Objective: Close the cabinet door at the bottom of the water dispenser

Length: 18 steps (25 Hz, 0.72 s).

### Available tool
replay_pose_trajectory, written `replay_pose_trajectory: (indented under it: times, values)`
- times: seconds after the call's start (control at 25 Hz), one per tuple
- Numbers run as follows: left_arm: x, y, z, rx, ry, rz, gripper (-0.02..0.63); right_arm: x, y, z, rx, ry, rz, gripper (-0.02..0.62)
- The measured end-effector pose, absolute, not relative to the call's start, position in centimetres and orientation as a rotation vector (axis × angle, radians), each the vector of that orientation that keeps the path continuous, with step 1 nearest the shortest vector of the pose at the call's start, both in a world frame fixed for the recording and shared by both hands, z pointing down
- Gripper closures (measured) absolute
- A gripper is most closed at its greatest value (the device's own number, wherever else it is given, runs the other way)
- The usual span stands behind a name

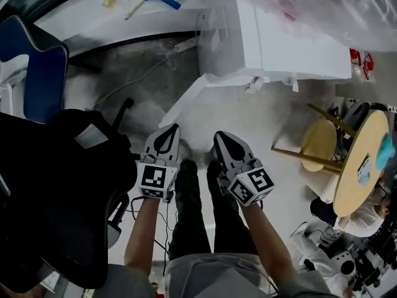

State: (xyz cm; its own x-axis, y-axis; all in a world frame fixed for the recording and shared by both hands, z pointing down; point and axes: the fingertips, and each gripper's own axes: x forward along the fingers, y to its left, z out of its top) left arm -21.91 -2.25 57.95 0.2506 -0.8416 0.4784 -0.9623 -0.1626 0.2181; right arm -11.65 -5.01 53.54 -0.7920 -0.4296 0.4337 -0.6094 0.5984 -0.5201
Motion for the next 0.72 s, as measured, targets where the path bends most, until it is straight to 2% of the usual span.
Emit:
replay_pose_trajectory:
  times: [0.72]
  values:
    - [-24.2,-7.3,73.3,2.287,-1.563,0.570,0.600,-11.9,-6.7,63.2,0.808,-2.563,0.973,0.584]
